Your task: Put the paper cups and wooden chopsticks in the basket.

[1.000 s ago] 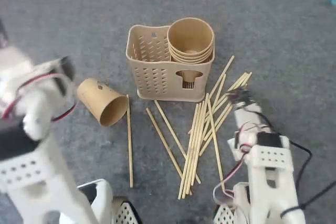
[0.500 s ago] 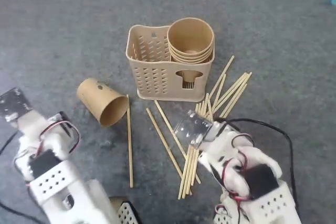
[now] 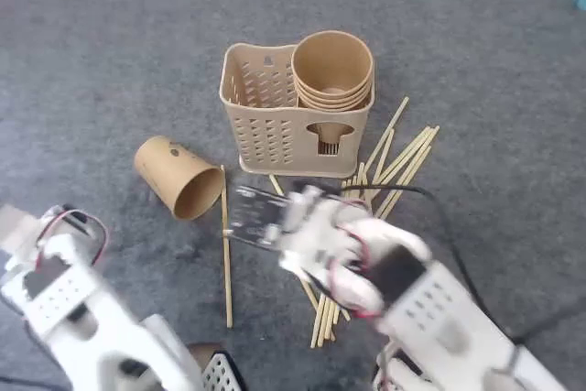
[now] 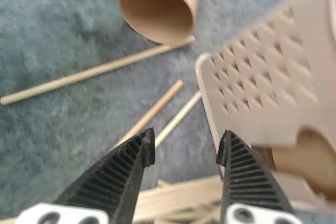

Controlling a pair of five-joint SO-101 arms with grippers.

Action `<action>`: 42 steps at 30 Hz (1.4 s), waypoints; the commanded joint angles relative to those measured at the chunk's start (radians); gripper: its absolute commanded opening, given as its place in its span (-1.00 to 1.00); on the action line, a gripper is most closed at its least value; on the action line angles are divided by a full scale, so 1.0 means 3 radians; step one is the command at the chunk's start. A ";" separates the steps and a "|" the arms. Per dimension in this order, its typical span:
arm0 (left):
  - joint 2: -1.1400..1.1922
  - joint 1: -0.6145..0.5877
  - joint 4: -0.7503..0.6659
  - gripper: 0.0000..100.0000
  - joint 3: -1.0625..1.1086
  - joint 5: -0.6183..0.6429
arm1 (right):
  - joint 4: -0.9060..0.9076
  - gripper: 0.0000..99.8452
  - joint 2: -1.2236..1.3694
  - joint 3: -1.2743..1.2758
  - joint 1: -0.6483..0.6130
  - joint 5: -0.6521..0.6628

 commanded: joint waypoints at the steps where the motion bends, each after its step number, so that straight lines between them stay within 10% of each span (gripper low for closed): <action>1: 0.0772 -0.0031 -0.0138 -0.61 -0.0509 0.0077 | -0.0274 -0.59 0.0852 -0.0604 -0.0207 -0.0046; 15: 0.3007 -0.0138 0.0542 -0.61 -0.2192 0.0189 | -0.0570 -0.60 0.2810 -0.2174 -0.0289 -0.0026; 28: 0.3048 -0.0138 0.0568 -0.61 -0.2227 0.0189 | -0.1450 -0.64 0.3419 -0.2179 0.0013 -0.0051; 32: 0.3048 -0.0138 0.0568 -0.61 -0.2227 0.0189 | -0.1476 -1.00 0.3460 -0.2189 0.0064 -0.0051; 42: 0.3053 -0.0133 0.0568 -0.61 -0.2227 0.0189 | -0.1092 -0.98 0.3414 -0.2419 0.0054 -0.0343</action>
